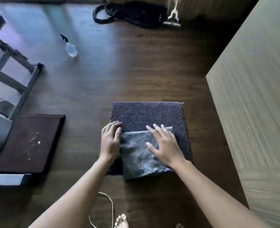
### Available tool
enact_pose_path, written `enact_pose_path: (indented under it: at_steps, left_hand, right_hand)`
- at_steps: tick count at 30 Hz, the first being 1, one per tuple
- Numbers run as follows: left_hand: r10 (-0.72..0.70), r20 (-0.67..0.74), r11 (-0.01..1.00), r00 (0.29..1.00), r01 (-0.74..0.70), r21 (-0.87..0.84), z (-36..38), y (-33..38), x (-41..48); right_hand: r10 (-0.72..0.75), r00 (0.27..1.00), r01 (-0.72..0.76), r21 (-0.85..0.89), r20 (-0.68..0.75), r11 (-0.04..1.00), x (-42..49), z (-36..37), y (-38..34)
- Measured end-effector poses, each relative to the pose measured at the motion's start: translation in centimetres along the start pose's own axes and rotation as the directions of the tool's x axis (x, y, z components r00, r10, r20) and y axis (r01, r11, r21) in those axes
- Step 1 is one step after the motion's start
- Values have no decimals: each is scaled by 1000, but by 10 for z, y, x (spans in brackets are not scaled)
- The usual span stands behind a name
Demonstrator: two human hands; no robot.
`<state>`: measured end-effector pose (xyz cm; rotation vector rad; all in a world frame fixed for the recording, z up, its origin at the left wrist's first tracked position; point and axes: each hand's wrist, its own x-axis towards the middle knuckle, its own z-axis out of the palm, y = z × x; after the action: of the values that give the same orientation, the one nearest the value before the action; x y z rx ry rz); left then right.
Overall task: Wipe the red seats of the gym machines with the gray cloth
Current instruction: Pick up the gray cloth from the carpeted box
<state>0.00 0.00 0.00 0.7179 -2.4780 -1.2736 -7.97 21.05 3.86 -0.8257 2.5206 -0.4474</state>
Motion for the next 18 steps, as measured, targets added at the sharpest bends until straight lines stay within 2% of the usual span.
enact_pose_path:
  at_steps: [2,5,7,10,13,15,16,18]
  left_hand:
    - [71,-101,997,992,-67,37,11,-9,-6]
    - [90,-150,996,985,-90,7,17,-17,-10]
    - [113,-156,994,981,-113,11,16,-18,-7]
    - [130,-151,991,980,-123,50,18,-20,-7]
    - [118,-155,992,981,-108,70,19,-20,-8]
    - [111,-152,991,982,-98,90,20,-20,-8]
    - [108,-145,990,984,-94,101,20,-18,-8]
    - [120,-130,986,984,-103,133,20,-16,-10]
  right_hand:
    - [-39,993,29,-92,-108,995,10,17,5]
    - [-139,943,63,-249,-303,966,12,41,16]
    - [-200,895,94,-268,-400,959,11,48,24]
    - [-264,850,149,-273,-456,950,15,43,30]
    - [-196,827,71,-248,-527,966,25,26,39]
    - [-97,842,-6,-189,-530,982,33,14,52]
    - [-80,872,-8,-179,-482,984,35,11,56]
    - [-154,937,86,-222,-312,971,32,11,62]
